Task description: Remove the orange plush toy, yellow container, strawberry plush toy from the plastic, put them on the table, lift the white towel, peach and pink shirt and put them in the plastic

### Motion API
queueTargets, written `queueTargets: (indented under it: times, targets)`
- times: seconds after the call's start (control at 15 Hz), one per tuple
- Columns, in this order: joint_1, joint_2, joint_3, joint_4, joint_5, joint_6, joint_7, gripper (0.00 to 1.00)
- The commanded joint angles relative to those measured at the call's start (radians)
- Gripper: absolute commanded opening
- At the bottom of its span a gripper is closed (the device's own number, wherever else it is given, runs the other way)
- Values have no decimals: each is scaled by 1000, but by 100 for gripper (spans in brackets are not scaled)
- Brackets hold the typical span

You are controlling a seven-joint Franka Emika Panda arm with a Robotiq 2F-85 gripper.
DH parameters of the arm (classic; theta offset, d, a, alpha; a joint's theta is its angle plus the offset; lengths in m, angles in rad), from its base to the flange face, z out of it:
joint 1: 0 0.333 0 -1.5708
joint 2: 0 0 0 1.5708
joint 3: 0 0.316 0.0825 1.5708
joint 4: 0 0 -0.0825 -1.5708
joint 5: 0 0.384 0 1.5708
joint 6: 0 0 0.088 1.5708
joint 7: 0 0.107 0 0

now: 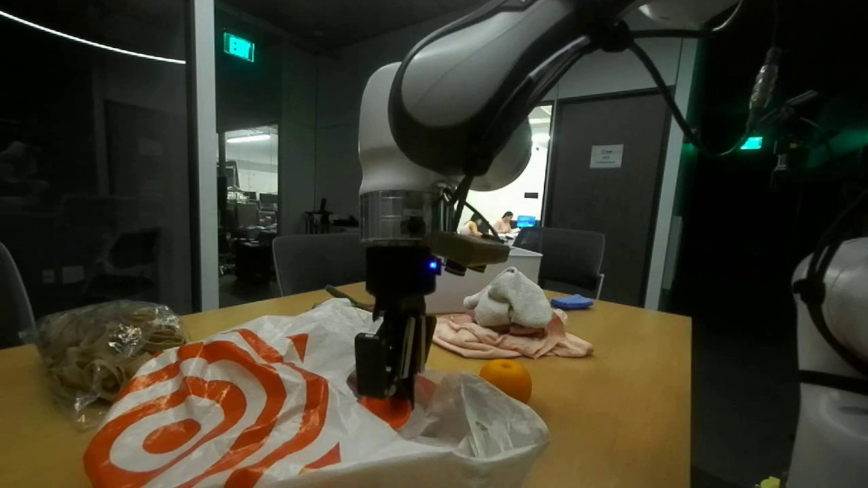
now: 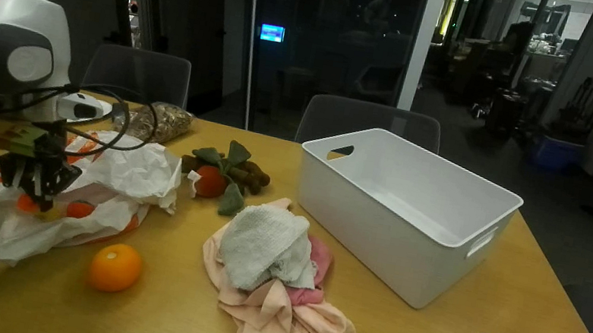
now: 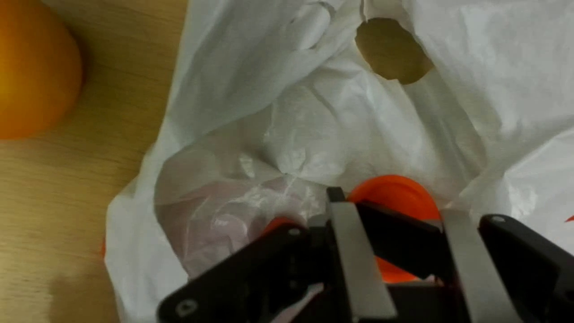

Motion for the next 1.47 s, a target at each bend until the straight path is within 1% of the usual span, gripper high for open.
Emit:
queueTargets:
  times: [0.0, 0.2, 0.4, 0.73, 0.87, 1.13, 1.4]
  targets:
    - [-16, -98, -3, -10, -18, -58, 66, 9]
    - [-32, -148, -9, -17, -24, -94, 105, 8]
    - [-69, -202, -22, -30, -39, -122, 169, 9]
    - [-168, -279, -70, -58, -51, -112, 297, 8]
    - [-212, -274, -85, -61, -56, -99, 344, 9]
    - [-288, -202, -89, -58, -100, -60, 421, 8]
    - [-321, -117, -95, -53, -143, -7, 473, 8]
